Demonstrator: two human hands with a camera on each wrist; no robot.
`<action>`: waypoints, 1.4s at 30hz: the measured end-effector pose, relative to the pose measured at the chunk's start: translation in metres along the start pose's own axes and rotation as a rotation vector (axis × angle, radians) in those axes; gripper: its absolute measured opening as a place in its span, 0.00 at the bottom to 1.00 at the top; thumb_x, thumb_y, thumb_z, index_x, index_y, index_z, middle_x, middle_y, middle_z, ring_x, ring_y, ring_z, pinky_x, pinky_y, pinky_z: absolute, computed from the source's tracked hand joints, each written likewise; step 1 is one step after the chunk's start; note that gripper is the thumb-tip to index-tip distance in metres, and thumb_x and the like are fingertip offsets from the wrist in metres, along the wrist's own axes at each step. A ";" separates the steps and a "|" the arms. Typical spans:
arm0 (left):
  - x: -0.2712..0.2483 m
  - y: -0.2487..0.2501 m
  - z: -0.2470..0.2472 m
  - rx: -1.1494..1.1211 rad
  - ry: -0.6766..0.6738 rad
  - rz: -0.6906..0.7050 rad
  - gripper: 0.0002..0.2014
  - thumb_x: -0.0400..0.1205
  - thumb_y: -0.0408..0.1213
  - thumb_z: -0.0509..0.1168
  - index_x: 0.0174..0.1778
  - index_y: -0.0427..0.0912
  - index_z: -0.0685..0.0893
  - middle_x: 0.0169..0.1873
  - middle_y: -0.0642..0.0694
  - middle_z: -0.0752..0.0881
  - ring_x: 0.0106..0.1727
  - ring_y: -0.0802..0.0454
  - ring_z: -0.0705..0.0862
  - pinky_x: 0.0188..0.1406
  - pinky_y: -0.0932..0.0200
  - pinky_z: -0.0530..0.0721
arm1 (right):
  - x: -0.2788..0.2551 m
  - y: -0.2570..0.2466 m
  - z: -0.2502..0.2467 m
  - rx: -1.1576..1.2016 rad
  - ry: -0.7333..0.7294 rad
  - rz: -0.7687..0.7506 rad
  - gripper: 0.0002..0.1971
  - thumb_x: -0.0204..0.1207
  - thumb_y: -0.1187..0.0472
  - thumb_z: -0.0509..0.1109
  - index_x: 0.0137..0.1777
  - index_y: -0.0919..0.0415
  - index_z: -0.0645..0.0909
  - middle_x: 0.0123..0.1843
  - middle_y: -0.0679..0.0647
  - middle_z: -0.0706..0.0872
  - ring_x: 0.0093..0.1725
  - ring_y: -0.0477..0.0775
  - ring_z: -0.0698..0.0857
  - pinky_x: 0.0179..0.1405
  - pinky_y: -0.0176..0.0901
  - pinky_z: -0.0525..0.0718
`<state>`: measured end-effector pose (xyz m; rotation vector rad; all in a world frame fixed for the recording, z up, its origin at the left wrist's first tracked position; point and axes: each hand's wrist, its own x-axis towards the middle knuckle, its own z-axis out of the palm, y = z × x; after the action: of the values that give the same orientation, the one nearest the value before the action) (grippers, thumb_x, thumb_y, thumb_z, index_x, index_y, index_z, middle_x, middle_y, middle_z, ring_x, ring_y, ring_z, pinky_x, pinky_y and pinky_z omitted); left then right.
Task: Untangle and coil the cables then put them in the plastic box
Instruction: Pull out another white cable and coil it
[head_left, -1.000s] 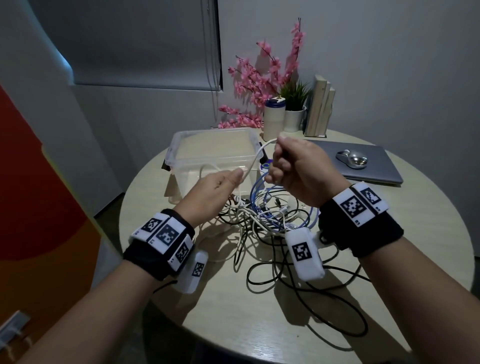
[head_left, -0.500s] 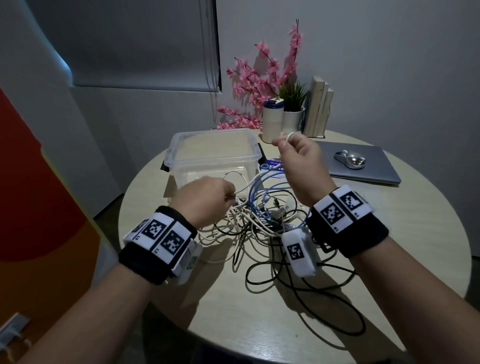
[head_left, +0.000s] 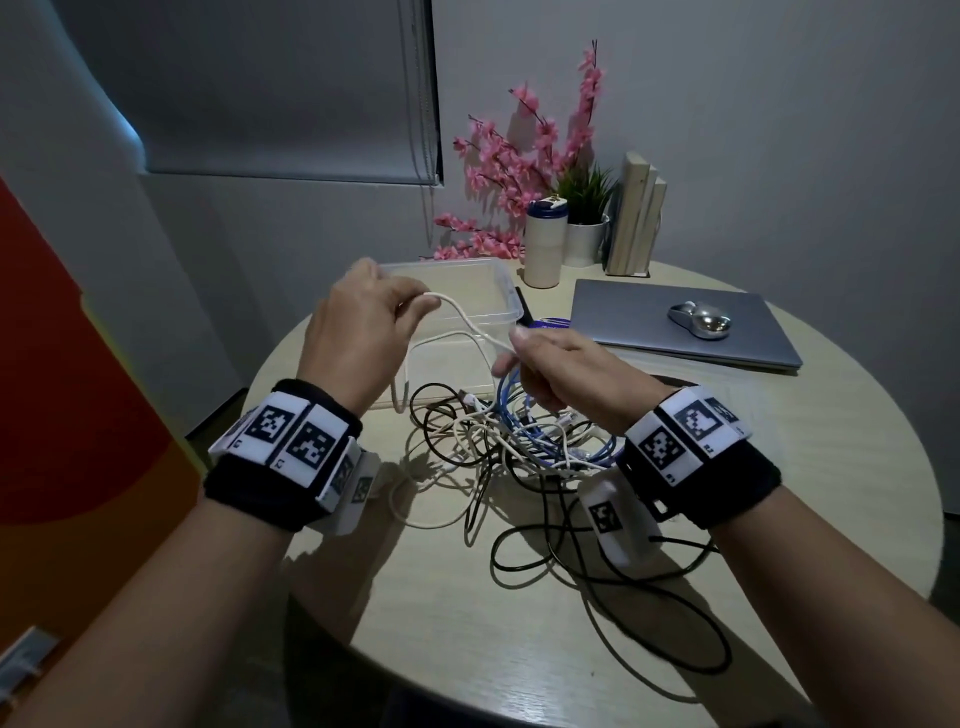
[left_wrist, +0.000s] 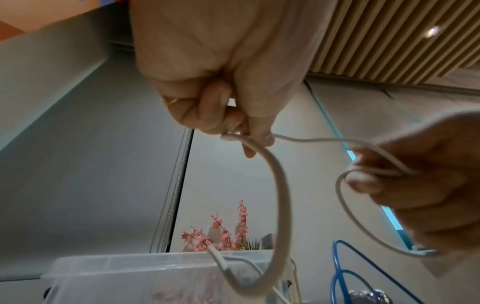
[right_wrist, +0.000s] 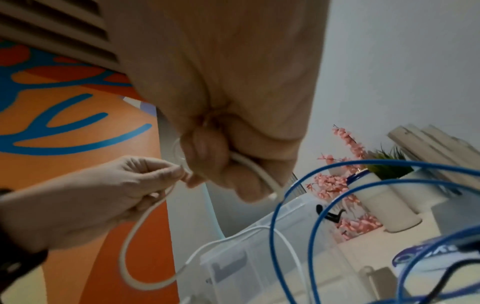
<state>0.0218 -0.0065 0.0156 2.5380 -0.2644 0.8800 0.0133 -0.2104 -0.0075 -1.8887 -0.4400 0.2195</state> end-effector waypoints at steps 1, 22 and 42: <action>0.000 -0.002 0.002 0.014 -0.004 -0.005 0.15 0.82 0.52 0.63 0.55 0.48 0.88 0.41 0.49 0.74 0.43 0.52 0.74 0.40 0.56 0.72 | -0.002 -0.003 0.000 0.083 -0.057 0.003 0.23 0.83 0.46 0.55 0.43 0.65 0.81 0.24 0.47 0.65 0.25 0.46 0.62 0.24 0.36 0.62; -0.033 0.014 0.027 0.010 -0.565 0.390 0.08 0.82 0.46 0.65 0.46 0.46 0.85 0.35 0.52 0.86 0.37 0.53 0.82 0.34 0.58 0.77 | 0.005 -0.016 -0.008 0.452 0.486 -0.142 0.11 0.85 0.66 0.58 0.47 0.59 0.81 0.41 0.50 0.87 0.39 0.43 0.85 0.40 0.35 0.79; -0.011 -0.010 0.038 -0.348 -0.455 -0.061 0.14 0.85 0.29 0.57 0.37 0.52 0.74 0.41 0.44 0.84 0.37 0.49 0.89 0.38 0.47 0.90 | -0.008 -0.022 -0.017 0.600 0.156 -0.056 0.22 0.87 0.53 0.50 0.31 0.58 0.67 0.19 0.49 0.63 0.19 0.47 0.59 0.29 0.43 0.53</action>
<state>0.0368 -0.0149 -0.0208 2.3661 -0.4341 0.1964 0.0075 -0.2221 0.0186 -1.2917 -0.2785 0.1436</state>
